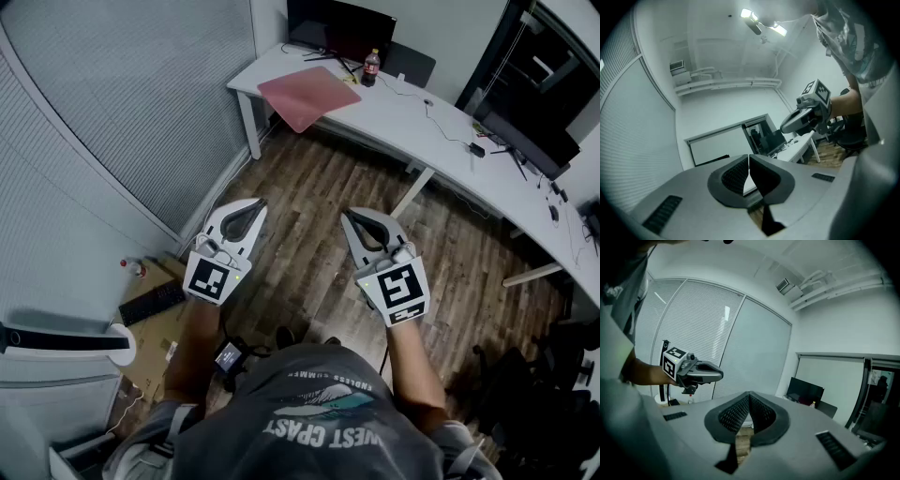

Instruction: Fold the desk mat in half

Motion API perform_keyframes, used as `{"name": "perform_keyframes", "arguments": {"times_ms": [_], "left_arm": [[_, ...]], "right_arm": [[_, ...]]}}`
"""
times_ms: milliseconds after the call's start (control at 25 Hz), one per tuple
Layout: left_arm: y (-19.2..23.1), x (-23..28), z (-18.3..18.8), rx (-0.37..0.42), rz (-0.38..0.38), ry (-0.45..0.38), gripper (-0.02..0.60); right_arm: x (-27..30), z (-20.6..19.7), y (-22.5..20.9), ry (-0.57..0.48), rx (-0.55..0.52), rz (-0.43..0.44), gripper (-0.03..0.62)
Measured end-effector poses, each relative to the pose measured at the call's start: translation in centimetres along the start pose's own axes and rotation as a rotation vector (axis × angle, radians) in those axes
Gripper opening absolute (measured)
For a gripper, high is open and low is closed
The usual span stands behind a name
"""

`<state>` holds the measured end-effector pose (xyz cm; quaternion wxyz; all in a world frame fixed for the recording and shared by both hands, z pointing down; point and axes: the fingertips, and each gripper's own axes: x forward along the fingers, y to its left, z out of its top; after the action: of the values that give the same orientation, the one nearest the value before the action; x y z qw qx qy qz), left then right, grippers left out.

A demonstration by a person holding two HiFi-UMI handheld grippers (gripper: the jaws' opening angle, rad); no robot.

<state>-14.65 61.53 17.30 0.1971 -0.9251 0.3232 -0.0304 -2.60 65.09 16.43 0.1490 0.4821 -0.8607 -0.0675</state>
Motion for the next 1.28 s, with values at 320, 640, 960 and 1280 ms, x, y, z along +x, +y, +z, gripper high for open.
{"name": "perform_keyframes", "arguments": {"times_ms": [320, 640, 960, 1280], "left_arm": [[0.4, 0.6, -0.7, -0.020, 0.001, 0.012, 0.023], [1.2, 1.2, -2.1, -0.032, -0.013, 0.021, 0.023], [3.3, 1.3, -3.7, -0.047, -0.024, 0.007, 0.023], [4.9, 2.1, -5.1, -0.054, -0.010, 0.009, 0.023]], "right_arm": [[0.6, -0.2, -0.6, 0.007, 0.000, -0.003, 0.026], [2.1, -0.8, -1.1, -0.012, 0.033, -0.008, 0.026], [4.1, -1.5, -1.4, 0.040, 0.043, -0.057, 0.026], [6.0, -1.9, -2.3, 0.060, 0.026, -0.049, 0.026]]}}
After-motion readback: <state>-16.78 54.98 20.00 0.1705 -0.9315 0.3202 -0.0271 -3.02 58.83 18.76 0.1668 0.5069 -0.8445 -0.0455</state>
